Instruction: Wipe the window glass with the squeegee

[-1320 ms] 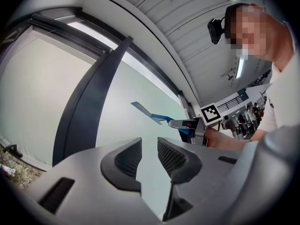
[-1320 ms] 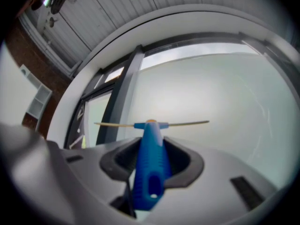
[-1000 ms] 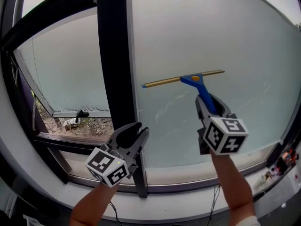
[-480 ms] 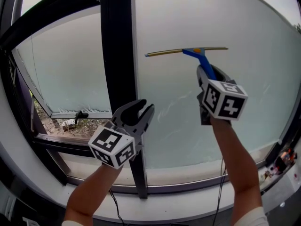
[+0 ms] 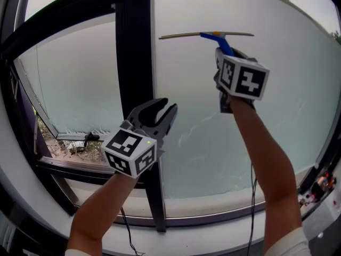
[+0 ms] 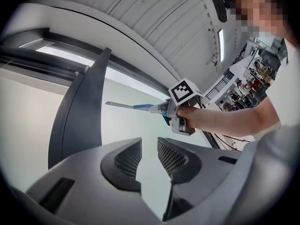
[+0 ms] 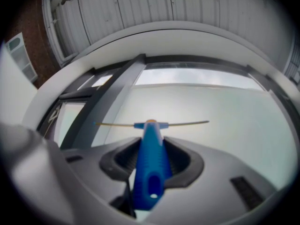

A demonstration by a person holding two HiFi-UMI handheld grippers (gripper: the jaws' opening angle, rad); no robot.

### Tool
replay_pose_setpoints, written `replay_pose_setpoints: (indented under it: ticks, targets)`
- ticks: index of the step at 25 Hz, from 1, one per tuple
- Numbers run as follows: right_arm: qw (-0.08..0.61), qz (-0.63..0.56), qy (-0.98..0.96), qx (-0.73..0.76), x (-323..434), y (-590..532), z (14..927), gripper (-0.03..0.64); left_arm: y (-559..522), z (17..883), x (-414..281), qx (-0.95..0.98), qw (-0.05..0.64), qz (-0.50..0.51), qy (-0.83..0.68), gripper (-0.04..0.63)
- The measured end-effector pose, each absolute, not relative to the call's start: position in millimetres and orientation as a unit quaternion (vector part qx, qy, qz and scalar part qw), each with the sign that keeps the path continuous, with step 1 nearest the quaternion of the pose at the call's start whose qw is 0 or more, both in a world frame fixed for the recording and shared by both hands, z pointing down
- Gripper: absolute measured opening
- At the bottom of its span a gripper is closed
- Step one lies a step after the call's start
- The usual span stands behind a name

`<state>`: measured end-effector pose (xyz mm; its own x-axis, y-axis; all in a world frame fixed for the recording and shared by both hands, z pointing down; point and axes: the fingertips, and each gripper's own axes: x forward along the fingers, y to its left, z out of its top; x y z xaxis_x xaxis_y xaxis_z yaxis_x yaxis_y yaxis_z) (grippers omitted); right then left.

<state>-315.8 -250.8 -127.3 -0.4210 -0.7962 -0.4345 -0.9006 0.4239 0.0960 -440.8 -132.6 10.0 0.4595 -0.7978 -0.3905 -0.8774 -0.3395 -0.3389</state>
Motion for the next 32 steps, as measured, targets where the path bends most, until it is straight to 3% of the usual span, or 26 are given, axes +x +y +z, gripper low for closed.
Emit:
replay_pose_setpoints:
  ticks: [14, 32]
  targets:
    - [0.206, 0.163, 0.800, -0.540, -330, -277, -225, 0.155, -145, -59, -432, -0.800, 0.290, 0.086, 0.519, 0.129]
    - [0.190, 0.147, 0.784, -0.572, -365, -292, -275, 0.155, -137, -69, -446, -0.797, 0.285, 0.089, 0.525, 0.129]
